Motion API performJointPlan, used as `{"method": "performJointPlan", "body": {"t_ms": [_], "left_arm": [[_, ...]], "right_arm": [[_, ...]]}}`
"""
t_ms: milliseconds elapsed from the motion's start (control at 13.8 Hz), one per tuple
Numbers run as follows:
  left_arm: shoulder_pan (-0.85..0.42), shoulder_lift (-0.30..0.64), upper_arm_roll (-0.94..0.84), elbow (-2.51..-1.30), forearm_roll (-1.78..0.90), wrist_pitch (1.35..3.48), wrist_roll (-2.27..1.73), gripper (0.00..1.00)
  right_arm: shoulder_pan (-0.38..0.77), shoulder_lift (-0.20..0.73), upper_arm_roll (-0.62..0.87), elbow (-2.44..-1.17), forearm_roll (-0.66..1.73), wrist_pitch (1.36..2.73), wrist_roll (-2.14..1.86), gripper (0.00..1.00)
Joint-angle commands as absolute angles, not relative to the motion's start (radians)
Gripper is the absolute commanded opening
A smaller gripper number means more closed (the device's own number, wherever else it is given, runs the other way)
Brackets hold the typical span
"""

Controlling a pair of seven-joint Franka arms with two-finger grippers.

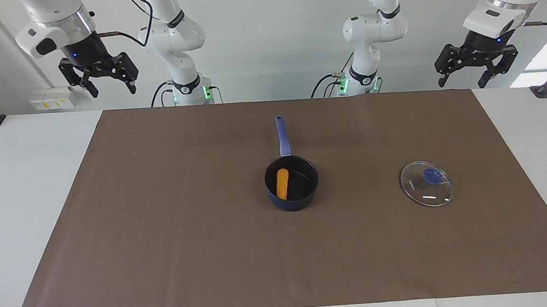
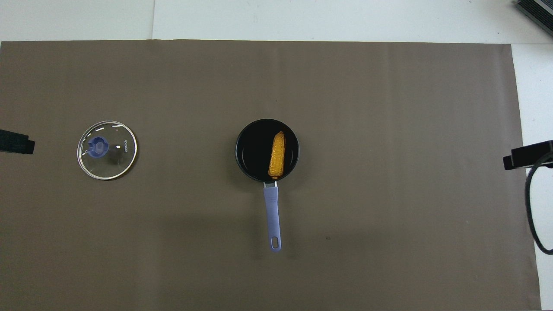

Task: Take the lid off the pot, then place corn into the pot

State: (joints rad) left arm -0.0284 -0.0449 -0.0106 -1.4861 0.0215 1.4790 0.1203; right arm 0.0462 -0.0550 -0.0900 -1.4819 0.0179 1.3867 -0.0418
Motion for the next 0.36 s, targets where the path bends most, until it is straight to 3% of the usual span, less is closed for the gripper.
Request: {"method": "performJointPlan", "body": {"t_ms": [0,290], "left_arm": [[-0.017,-0.086,-0.018,-1.526,0.012,1.468,0.095,1.0],[-0.017,-0.084,-0.017,-1.525,0.014,1.47,0.097,1.0]], "right_arm": [[0.037,-0.063,-0.09,-1.493,0.005,1.385,-0.058,1.0],[0.037,-0.064,-0.092,-1.497,-0.005,1.401,-0.06,1.0]]}}
